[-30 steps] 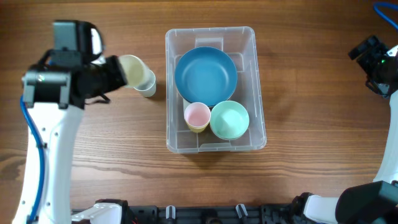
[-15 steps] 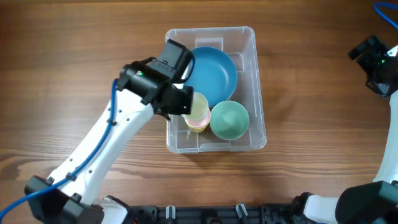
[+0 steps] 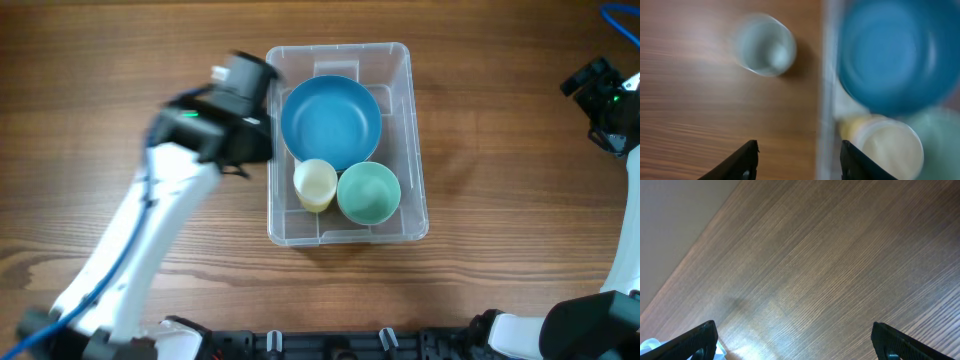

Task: Pack container
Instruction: 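Move the left gripper to the grey cup and grasp it, then carry the grey cup into the stacked cups in the bin, release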

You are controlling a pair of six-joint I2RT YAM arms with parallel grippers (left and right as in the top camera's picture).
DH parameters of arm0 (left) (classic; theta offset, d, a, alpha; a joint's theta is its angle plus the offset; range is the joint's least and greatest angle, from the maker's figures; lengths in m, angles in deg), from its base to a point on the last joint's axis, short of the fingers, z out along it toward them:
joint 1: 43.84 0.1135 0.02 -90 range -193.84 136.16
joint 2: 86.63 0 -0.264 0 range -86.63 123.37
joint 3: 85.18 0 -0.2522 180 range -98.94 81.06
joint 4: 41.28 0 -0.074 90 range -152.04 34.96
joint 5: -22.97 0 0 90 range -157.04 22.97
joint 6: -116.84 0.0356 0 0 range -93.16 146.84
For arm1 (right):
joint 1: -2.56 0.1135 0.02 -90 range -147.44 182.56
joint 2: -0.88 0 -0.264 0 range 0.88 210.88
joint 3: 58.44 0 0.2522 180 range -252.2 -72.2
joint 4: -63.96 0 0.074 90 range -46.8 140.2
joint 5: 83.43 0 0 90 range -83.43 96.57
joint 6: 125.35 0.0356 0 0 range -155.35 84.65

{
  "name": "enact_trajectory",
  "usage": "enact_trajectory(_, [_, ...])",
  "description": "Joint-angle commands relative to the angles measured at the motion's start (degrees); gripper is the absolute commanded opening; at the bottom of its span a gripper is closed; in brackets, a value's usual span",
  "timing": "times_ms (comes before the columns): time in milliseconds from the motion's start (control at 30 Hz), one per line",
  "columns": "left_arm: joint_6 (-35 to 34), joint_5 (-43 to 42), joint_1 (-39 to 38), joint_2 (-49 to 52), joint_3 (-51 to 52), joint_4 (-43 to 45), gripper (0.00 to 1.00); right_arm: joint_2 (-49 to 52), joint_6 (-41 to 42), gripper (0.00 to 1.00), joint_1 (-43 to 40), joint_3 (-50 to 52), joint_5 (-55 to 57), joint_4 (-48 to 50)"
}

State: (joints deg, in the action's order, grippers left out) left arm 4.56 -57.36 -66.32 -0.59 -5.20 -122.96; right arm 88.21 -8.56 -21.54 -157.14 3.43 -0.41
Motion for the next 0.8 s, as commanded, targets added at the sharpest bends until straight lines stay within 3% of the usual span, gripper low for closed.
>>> enact_trajectory(0, [-1.09,3.15,11.02,-3.48,-1.55,1.53,0.54,0.44,0.37,1.00,0.24,-0.44,0.15,0.00])
enact_trajectory(200, [3.67,-16.44,25.14,5.64,0.98,7.10,0.47,0.44,0.37,1.00,0.24,-0.44,0.15,0.00])
enact_trajectory(333, [7.23,-26.23,26.88,14.62,0.98,10.93,0.46,0.44,0.37,1.00,0.24,-0.44,0.15,0.00])
enact_trajectory(400, [8.66,-29.94,26.71,18.62,0.98,13.00,0.41,0.44,0.37,1.00,0.24,-0.44,0.15,0.00])
enact_trajectory(667, [10.12,-28.87,24.92,25.40,0.98,15.72,0.33,0.44,0.35,1.00,0.24,-0.44,0.15,0.00])
enact_trajectory(700, [10.10,-27.76,24.63,25.92,0.98,15.39,0.28,0.44,0.37,0.99,0.24,-0.44,0.15,0.00])
enact_trajectory(767, [10.08,-26.36,24.28,26.40,0.98,14.73,0.08,0.44,0.37,0.99,0.24,-0.44,0.15,0.00])
